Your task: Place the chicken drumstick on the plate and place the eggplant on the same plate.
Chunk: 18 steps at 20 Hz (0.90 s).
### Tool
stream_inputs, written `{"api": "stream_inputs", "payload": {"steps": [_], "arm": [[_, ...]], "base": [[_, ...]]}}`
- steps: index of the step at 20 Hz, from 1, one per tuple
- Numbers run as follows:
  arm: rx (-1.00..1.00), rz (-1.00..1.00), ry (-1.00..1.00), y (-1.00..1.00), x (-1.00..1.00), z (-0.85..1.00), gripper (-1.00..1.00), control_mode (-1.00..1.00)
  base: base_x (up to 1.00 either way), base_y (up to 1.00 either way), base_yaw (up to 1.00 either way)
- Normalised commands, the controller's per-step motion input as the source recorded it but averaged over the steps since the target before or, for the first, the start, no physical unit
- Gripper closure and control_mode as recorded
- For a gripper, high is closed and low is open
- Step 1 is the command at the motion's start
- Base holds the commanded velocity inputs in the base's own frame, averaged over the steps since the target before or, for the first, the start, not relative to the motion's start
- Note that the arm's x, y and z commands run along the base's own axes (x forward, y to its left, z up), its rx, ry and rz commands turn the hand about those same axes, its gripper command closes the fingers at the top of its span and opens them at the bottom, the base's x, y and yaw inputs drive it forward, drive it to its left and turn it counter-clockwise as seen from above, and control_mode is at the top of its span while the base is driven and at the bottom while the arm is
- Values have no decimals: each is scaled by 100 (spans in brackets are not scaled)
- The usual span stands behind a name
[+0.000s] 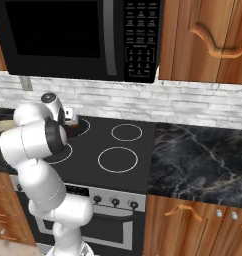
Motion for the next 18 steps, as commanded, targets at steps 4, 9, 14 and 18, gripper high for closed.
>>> {"api": "stream_inputs", "payload": {"steps": [4,9,14,18], "arm": [[-2,0,0,2,29,-21,-100,-100],[-2,0,0,9,31,-16,-100,-100],[-1,0,0,25,30,-19,-100,-100],[0,0,0,13,29,-15,-100,-100]], "base": [[0,0,0],[0,0,0],[0,0,0],[0,0,0]]}}
